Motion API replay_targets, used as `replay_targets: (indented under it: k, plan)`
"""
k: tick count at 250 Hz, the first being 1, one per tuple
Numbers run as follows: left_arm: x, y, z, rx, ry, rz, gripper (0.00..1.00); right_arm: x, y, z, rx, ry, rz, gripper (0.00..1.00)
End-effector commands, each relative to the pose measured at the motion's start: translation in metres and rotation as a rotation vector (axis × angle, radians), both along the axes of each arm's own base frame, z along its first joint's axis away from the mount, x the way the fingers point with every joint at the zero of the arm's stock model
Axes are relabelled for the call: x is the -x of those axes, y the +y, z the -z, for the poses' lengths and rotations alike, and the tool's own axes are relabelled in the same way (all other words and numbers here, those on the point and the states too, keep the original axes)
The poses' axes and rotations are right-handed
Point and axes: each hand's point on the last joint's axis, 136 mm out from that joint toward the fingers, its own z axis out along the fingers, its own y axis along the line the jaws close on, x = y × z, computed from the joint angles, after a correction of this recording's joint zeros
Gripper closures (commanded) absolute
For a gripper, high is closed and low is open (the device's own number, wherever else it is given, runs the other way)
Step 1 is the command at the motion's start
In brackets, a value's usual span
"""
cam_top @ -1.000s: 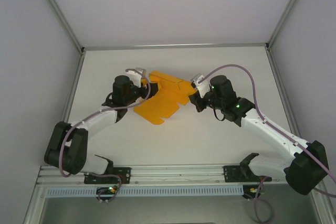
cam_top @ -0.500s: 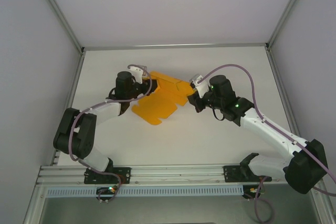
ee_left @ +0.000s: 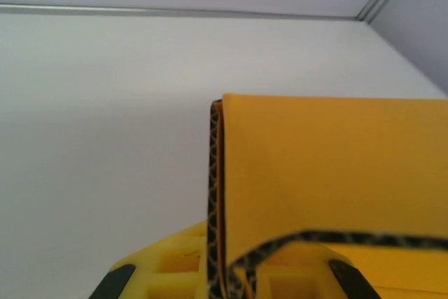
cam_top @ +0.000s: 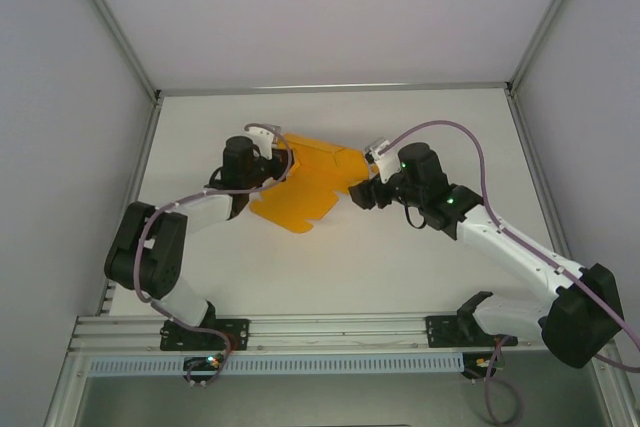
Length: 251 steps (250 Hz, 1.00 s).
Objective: Assemble paper box
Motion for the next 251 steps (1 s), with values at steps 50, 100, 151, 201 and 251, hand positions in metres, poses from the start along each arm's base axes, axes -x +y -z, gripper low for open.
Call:
replay_targets:
  k: [50,100,151,201,251]
  plan:
    - [0.019,0.003,0.008,-0.204,-0.012,-0.065,1.00,-0.042,-0.040,-0.062,0.020,-0.158,0.296,0.01]
    - [0.024,-0.002,0.004,-0.180,-0.005,-0.060,1.00,-0.063,-0.023,-0.039,0.073,-0.060,0.263,0.00]
    - [0.021,-0.002,0.002,-0.156,0.024,-0.084,1.00,-0.060,-0.017,-0.008,0.050,0.010,0.255,0.01]
    - [0.018,-0.004,0.005,-0.143,0.084,-0.100,1.00,-0.054,0.006,0.008,-0.019,0.027,0.155,0.00]
    - [0.023,-0.019,-0.003,-0.093,0.094,-0.061,1.00,-0.074,0.023,0.015,-0.063,-0.012,0.178,0.00]
